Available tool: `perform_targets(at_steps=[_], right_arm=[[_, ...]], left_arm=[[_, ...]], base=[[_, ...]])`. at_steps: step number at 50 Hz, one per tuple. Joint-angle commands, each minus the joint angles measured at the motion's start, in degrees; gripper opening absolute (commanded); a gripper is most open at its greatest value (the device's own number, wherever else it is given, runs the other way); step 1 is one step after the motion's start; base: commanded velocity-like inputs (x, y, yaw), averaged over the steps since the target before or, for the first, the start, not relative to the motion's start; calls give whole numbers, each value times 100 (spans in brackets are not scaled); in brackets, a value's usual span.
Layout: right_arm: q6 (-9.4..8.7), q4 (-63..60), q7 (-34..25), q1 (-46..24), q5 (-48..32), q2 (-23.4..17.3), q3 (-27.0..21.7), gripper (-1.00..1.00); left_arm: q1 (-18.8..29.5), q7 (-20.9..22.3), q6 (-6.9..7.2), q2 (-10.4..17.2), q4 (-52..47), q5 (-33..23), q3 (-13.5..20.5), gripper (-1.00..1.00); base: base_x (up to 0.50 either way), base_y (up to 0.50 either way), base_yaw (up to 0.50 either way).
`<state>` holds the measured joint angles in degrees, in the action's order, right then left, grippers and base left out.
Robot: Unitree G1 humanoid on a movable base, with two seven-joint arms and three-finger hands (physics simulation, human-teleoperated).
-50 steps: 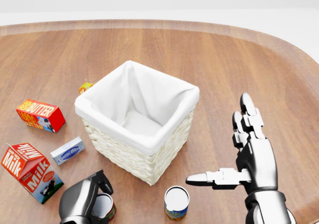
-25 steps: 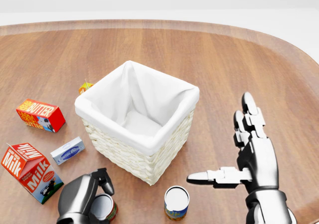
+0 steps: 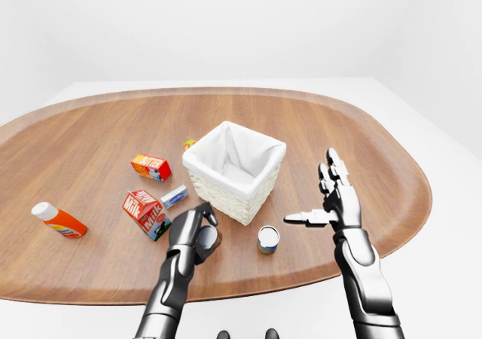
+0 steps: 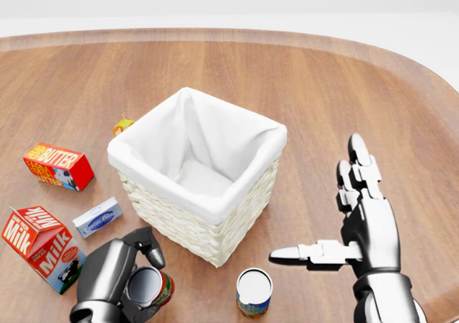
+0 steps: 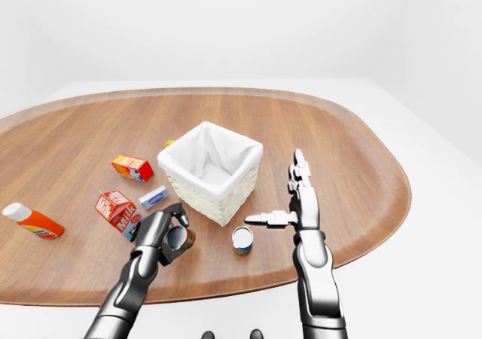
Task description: Pick up the tomato sauce, and put it in the basket.
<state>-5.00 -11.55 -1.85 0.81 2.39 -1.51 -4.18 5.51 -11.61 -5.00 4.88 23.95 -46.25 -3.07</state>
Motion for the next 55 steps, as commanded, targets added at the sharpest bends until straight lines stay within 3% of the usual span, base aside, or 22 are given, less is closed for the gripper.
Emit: perform_targets(at_steps=[1,28,38,45,53,55], right_arm=[[0,58,12,-22,-2,-5,-9,100],[0,73,26,-74,16,-24,-46,100],[0,96,27,-111,47,-40,-78,100],[0,100,32,-125,67,-48,-97,100],[0,68,30,-125,87,-58,-120,100],[0,93,34,-131,80,-56,-116,100]], left_arm=[[-314,268,0,-27,-903,193,27,-100],[-786,1220,0,-139,-2893,522,155,-100],[-743,1419,2,-176,-3298,588,152,-100],[-636,1629,319,-221,-3747,625,117,-100],[-523,1780,575,-247,-4070,634,85,-100],[-404,1894,776,-276,-4247,672,100,-100]], base=[[0,0,0],[0,0,0],[0,0,0],[0,0,0],[0,0,0],[0,0,0]])
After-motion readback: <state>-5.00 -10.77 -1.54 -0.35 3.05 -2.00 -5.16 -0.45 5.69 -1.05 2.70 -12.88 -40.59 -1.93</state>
